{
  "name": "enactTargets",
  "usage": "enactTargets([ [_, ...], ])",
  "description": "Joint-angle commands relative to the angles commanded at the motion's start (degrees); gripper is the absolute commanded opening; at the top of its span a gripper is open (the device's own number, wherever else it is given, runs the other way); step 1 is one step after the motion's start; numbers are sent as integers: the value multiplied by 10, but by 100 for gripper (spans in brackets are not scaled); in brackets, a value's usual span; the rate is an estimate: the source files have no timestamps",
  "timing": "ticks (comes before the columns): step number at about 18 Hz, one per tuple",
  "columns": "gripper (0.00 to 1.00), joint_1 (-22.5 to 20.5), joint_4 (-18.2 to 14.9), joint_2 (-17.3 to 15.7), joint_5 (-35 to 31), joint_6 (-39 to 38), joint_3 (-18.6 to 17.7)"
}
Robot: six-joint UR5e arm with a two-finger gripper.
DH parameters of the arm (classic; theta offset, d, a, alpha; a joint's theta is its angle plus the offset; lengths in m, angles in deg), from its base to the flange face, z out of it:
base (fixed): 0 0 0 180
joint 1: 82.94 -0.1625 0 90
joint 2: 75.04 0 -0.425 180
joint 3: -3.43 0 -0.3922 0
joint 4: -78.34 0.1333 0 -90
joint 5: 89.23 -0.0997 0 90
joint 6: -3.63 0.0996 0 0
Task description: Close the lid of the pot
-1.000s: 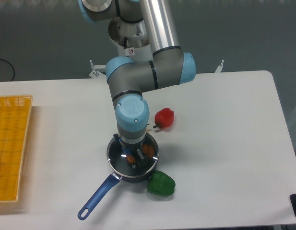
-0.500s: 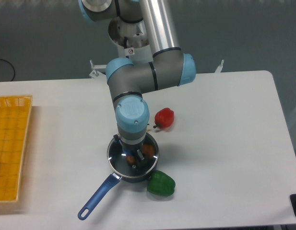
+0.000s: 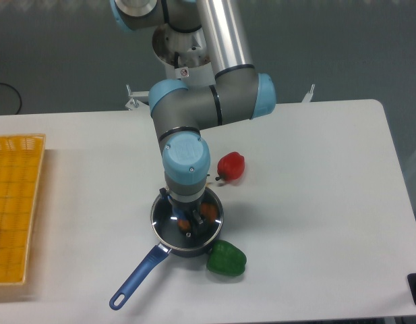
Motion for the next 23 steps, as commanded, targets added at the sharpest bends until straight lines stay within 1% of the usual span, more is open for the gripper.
enactTargets([
  [3,100,-12,9,-19,0,1,-1],
  [5,100,-27,7,-25,-1,10,-3],
  [7,100,-56,6,-40,-2,59,-13],
  [9,100,-103,6,-44,-3,144,-17],
  [11,100,-134,6,-44,-2,192,-13],
  [13,100,-165,9,-37,-4,202,-4],
  [14,100,-177,9,-34,-4,222,-2],
  [15,100,-191,9,-27,-4,268,1],
  [16,100,-204,9,-21,-6,331,4],
  [17,100,-210,8,-15,-15,383,6],
  [18,100,-220,11,-12,-22,416,7],
  [19,100,-228,25,-2,-24,426,7],
  [21,100,-230,51,15,-25,430,4],
  [23,100,-232,55,22,-26,430,7],
])
